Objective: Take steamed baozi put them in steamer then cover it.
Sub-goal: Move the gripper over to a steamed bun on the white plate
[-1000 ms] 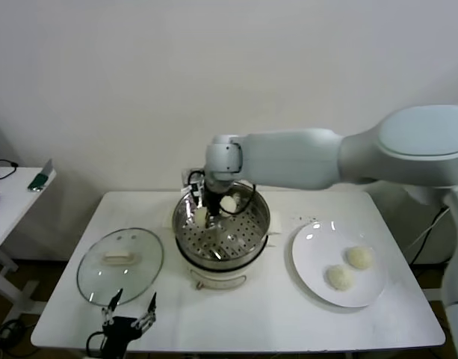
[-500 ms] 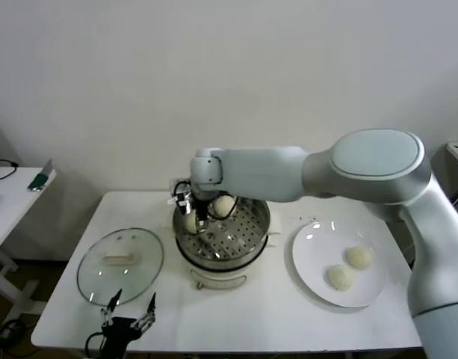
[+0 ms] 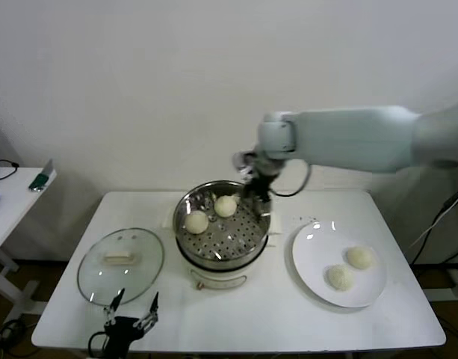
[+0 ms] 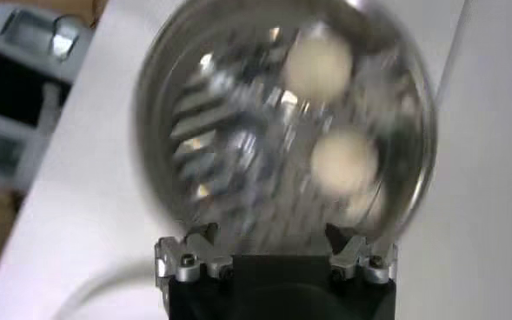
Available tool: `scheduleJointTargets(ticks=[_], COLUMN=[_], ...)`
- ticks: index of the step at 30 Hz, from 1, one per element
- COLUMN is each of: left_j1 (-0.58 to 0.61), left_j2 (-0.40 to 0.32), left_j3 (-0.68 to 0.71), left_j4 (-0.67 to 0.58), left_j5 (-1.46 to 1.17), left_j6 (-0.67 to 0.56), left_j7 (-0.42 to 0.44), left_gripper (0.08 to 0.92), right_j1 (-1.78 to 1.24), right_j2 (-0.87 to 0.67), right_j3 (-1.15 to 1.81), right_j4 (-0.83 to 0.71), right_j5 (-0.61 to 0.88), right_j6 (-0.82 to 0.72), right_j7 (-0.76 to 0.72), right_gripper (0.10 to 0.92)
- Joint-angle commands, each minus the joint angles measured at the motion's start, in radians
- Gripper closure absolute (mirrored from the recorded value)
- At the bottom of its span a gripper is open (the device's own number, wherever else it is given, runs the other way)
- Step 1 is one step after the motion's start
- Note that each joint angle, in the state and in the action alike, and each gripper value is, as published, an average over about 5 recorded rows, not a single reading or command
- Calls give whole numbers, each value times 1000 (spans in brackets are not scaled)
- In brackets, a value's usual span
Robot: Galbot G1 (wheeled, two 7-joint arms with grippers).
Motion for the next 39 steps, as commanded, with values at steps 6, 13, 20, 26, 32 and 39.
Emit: scheduleJointTargets(ticks=[6, 13, 20, 26, 32, 39], left_j1=[1, 6, 11, 10, 6, 0], left_j2=[-6, -10, -16, -22, -21, -23], left_j3=[2, 3, 5, 6, 4, 5], left_j4=[3, 2, 9, 13, 18, 18], left_j5=[9, 18, 27, 33, 35, 38], left_j6=[2, 3, 3, 6, 10, 16], left_j7=[2, 2, 3, 3, 6, 7], left_gripper=[177, 177, 177, 177, 177, 177], right_j1=[-134, -533, -722, -779, -811, -804], right_j2=[-598, -619, -543, -484, -447, -435], right_j3=[-80, 260, 423, 471, 497, 497], right_j4=[188, 106, 8, -54, -78, -81], right_j5=[-342, -429, -482, -496, -485, -478], right_j6=[27, -10, -30, -37, -40, -43], right_j7=[9, 59, 103, 118, 127, 121], right_gripper=[203, 203, 203, 203, 203, 207])
